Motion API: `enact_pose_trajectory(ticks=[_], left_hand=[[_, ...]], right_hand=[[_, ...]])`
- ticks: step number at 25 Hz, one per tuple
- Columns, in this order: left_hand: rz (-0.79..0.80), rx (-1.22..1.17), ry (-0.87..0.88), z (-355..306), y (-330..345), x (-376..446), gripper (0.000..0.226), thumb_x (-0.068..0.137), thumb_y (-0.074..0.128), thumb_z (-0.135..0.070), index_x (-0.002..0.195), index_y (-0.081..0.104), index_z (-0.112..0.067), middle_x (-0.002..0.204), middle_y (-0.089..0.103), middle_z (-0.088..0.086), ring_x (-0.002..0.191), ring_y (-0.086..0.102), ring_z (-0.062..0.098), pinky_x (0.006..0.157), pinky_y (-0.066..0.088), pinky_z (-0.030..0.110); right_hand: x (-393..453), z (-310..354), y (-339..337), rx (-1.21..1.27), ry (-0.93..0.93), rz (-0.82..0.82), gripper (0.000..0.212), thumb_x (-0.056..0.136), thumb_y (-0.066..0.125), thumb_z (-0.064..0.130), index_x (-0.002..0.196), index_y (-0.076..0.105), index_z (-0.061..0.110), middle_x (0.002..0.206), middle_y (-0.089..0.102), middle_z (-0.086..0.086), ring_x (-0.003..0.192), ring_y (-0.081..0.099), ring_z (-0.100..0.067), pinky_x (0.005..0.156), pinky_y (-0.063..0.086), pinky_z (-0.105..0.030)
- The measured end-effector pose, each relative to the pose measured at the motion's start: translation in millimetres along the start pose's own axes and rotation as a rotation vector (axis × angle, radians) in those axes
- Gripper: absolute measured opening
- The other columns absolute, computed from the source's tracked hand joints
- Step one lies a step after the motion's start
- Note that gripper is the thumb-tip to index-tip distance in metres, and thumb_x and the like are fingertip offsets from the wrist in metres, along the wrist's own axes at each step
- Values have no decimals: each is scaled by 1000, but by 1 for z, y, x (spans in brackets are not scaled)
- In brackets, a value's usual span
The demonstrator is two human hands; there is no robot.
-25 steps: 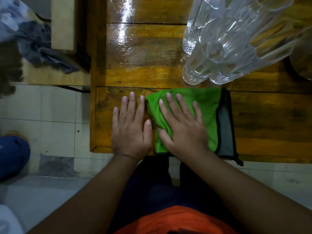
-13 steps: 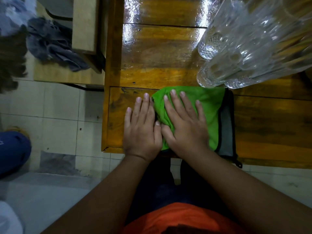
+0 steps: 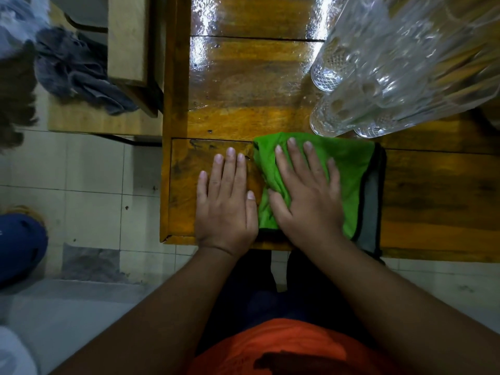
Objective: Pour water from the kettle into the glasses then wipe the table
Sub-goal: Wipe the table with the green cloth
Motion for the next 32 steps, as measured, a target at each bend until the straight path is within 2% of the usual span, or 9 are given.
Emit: enact_pose_trajectory(ticks=[3,6,12,16,18,24,28,32], left_hand=[[5,16,-5,0,0,-1,67,96,37,-32,158,21,-12,167,14,6,155,9,21,124,8,47],[24,38,0,-1,1,1,66,98,35,-34,158,19,-13,167,13,6,155,7,22,124,6,47],[52,60,1,-2,1,1,70,99,32,-47,159,14,-15,168,8,6,155,3,23,124,5,49],[51,78,-9,-2,0,-1,73,97,34,-50,159,15,-15,167,10,6,155,4,23,123,6,49],[59,85,-8,-4,-1,0,73,97,33,-49,159,15,-15,168,10,7,155,4,24,123,7,50],[82,124,-12,-8,-6,0,71,98,28,-44,158,13,-8,167,8,14,155,2,29,122,10,56],[43,-128,86,-58,-8,15,67,97,40,-29,158,17,-11,167,10,9,155,1,23,125,5,46],[66,-40,94,-81,14,26,67,97,33,-35,159,14,-15,168,8,8,155,2,23,125,3,43]], right_hand=[[-24,-17,3,-35,-65,-8,74,89,56,44,157,29,28,167,22,2,155,14,-19,123,10,-52],[-61,-41,3,-53,-89,16,75,87,55,46,156,28,30,166,21,4,154,13,-16,122,7,-50],[-17,-39,-10,3,-2,5,74,90,49,49,157,26,30,167,14,7,155,9,-17,123,5,-53],[-53,-60,-7,-21,-61,5,74,89,54,47,156,29,28,166,21,5,155,14,-18,123,8,-52],[-65,-71,-10,-32,-88,20,75,88,54,47,156,29,31,166,22,6,154,13,-16,123,6,-51],[-29,-78,-23,-45,-88,11,73,90,49,51,157,27,31,167,24,4,155,15,-19,124,6,-52],[-46,-82,-16,-56,-87,-10,74,90,49,51,157,25,31,167,22,3,155,13,-18,124,7,-52],[-66,-101,-17,-51,-129,-5,74,89,53,50,156,30,30,166,23,3,155,16,-19,123,9,-53]])
Point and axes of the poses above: each hand's wrist, its own x-axis towards the middle knuckle, its own y-axis out of the palm, z = x × y, the point moved 1 cm from there along x, towards the middle knuckle
